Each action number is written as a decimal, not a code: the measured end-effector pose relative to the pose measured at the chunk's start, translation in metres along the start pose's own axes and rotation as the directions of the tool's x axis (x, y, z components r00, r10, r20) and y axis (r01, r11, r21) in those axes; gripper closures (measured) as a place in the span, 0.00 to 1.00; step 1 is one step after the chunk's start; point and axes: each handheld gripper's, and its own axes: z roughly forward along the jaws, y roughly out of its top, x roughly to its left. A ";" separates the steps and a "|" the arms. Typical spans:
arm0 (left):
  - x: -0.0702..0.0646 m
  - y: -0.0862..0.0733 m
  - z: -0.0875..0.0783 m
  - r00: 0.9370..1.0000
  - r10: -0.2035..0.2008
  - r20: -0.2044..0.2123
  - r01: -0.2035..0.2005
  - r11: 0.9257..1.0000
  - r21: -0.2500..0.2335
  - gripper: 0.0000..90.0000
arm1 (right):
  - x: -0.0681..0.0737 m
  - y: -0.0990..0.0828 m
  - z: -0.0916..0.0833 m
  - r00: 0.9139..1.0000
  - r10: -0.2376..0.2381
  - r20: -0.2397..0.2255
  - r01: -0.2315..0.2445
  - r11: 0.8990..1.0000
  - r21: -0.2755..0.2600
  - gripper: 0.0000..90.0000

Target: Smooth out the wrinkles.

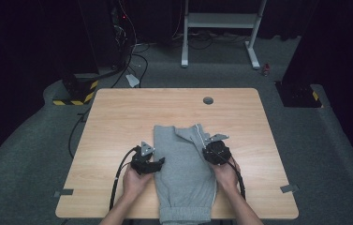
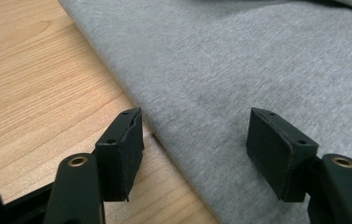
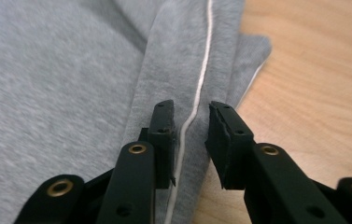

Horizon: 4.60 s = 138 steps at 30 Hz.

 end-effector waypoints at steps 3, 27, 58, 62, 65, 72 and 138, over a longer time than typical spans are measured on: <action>0.000 0.000 0.000 1.000 -0.002 -0.002 0.002 1.000 0.000 0.40 | -0.001 -0.001 0.002 1.000 0.001 -0.019 -0.001 1.000 0.002 0.93; -0.001 0.000 0.000 1.000 -0.004 -0.006 0.004 1.000 0.001 0.40 | -0.021 0.004 -0.016 0.998 0.061 0.027 -0.058 0.994 -0.091 0.80; -0.001 0.000 0.000 1.000 -0.007 -0.012 0.007 1.000 0.000 0.39 | -0.039 0.022 0.012 0.987 0.146 0.070 -0.137 0.984 -0.109 0.79; -0.001 0.000 0.000 1.000 -0.008 -0.012 0.008 1.000 -0.001 0.39 | -0.037 0.029 0.024 0.987 0.143 0.072 -0.137 0.987 -0.083 0.78; -0.001 0.000 0.000 1.000 -0.007 -0.012 0.007 1.000 0.000 0.39 | -0.039 0.030 0.033 0.986 0.159 0.057 -0.155 0.986 -0.061 0.87; -0.001 0.000 0.000 1.000 -0.007 -0.012 0.007 1.000 -0.001 0.39 | -0.045 0.032 0.015 0.985 0.158 0.070 -0.147 0.979 -0.142 0.96; -0.024 0.015 0.009 0.994 0.067 0.086 -0.071 0.997 0.035 0.45 | 0.006 -0.044 -0.023 0.996 0.015 -0.090 -0.022 0.997 -0.069 0.58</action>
